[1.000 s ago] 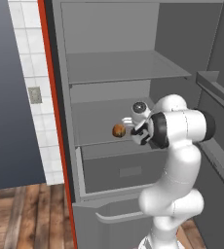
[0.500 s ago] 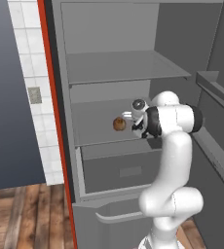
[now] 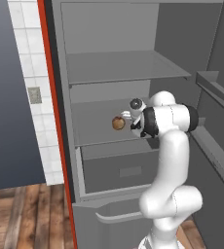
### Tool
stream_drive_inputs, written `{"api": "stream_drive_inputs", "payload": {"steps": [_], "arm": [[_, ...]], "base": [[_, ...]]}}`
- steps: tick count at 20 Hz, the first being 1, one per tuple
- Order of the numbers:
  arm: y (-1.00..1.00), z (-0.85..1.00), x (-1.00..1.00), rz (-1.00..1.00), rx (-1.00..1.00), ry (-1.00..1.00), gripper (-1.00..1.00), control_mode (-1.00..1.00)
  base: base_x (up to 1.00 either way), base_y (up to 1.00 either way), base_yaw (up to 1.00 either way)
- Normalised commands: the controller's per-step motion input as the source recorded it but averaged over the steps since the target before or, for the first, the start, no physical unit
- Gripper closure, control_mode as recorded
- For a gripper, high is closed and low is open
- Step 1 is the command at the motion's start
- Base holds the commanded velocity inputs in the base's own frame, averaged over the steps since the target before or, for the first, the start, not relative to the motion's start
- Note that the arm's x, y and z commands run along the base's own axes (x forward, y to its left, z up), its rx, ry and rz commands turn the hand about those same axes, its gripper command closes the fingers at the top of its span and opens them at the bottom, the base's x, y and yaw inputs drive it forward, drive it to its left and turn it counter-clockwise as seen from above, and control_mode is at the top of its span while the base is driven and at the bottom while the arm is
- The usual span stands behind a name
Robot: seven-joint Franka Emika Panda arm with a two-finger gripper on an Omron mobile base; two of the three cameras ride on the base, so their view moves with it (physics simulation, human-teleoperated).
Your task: Move the avocado and bread from the top shelf to the second highest shelf to make space. Then, place the pitcher from the counter on the cleared top shelf.
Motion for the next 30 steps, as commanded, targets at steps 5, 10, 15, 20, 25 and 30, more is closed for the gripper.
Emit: {"api": "stream_drive_inputs", "payload": {"steps": [5, 10, 15, 20, 25, 30], "arm": [[0.15, 0.22, -0.3, -0.01, -0.01, -0.01, -1.0, -1.0], [0.34, 0.32, -0.6, 0.0, -0.04, -0.02, -1.0, -1.0], [0.62, 0.04, -0.48, 0.0, -0.12, 0.03, -1.0, -1.0], [0.83, 0.0, -0.24, 0.02, -0.15, 0.1, -1.0, -1.0], [0.78, 0.09, -0.54, 0.05, -0.14, 0.02, -1.0, -1.0], [0.23, 0.2, -0.69, 0.0, -0.06, 0.0, -1.0, -1.0]], "base": [[0.0, 0.0, 0.0], [0.0, 0.0, 0.0], [0.0, 0.0, 0.0], [0.0, 0.0, 0.0], [0.0, 0.0, 0.0], [0.0, 0.0, 0.0]]}}
